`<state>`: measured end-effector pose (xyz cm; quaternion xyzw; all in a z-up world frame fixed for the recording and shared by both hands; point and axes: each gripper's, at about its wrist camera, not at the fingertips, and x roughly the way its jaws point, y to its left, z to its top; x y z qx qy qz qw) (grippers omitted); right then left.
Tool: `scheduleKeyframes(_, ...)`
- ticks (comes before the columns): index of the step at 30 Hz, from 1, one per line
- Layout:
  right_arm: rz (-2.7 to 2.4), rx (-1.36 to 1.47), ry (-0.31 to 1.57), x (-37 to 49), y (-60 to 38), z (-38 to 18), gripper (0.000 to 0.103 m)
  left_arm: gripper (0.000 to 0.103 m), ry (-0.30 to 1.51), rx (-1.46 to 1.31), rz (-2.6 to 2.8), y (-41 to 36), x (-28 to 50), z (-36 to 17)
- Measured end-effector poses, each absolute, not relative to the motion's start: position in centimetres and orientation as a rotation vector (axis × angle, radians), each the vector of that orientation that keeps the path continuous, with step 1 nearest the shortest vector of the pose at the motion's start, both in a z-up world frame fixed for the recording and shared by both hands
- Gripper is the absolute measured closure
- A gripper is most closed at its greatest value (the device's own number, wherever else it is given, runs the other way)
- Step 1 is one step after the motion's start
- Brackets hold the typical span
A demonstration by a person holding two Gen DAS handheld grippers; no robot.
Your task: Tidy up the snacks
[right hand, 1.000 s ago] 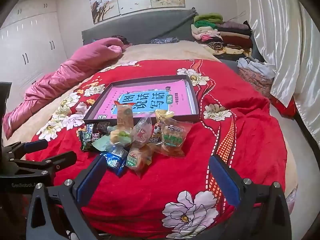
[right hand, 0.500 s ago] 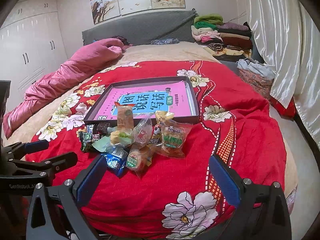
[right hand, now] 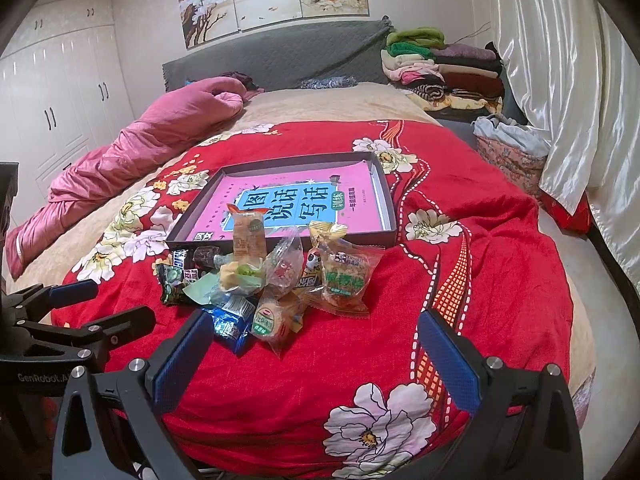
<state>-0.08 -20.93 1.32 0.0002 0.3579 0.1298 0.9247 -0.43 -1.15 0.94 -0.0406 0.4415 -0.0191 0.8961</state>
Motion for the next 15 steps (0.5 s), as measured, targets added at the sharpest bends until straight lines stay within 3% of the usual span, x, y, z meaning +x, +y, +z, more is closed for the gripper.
scheduleKeyframes(15,0.266,0.003,0.735,0.0,-21.04,1.32,0.0,0.0,0.909,-0.08,-0.052,-1.32,-0.53,1.06)
